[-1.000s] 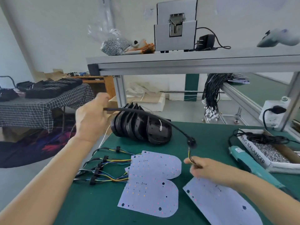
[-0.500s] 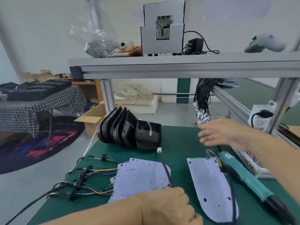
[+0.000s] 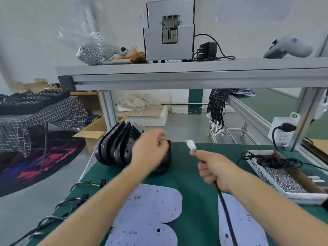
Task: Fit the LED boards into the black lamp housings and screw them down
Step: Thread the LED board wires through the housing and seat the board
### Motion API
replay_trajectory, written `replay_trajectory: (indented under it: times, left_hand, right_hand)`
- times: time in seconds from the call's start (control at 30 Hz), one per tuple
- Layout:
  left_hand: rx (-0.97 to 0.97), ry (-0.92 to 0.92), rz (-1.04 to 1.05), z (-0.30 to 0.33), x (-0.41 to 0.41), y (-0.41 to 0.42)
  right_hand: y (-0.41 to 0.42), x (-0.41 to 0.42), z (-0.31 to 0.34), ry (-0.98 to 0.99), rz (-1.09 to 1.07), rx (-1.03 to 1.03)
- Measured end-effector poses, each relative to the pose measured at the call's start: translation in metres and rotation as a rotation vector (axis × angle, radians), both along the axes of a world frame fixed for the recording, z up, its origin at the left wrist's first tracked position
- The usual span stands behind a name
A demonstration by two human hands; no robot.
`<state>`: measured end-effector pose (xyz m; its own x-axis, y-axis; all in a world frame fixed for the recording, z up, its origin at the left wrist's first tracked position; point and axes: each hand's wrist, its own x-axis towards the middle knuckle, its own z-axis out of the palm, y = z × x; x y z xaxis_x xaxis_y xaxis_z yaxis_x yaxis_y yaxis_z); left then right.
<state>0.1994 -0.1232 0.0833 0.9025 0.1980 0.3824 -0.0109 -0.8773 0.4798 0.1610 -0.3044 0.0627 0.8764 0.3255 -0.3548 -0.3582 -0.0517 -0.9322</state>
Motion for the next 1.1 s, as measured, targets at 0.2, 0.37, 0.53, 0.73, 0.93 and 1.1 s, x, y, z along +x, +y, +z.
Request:
replay_trajectory:
  times: [0.2,0.37,0.53,0.73,0.93,1.1]
  left_hand:
    - [0.217,0.593,0.372,-0.041,0.014,0.038]
    - [0.221,0.562,0.389,-0.043,0.017,0.047]
    - [-0.44,0.693,0.238,0.007,0.021,0.04]
    - [-0.283,0.945,0.108,0.047,-0.016,0.042]
    - [-0.269,0.279,0.351,0.009,-0.052,0.066]
    - [-0.324,0.338,0.307,-0.019,-0.053,0.056]
  right_hand:
    - [-0.012,-0.015,0.02,-0.019,0.079,0.076]
    - [-0.013,-0.024,0.013,0.007,0.086,0.086]
    - [-0.012,-0.032,0.004,-0.004,0.172,0.055]
    - [-0.014,-0.036,0.011,-0.051,0.213,0.034]
    - [-0.029,-0.042,0.022,-0.118,0.269,-0.008]
    - [-0.04,-0.041,0.03,-0.137,0.161,0.064]
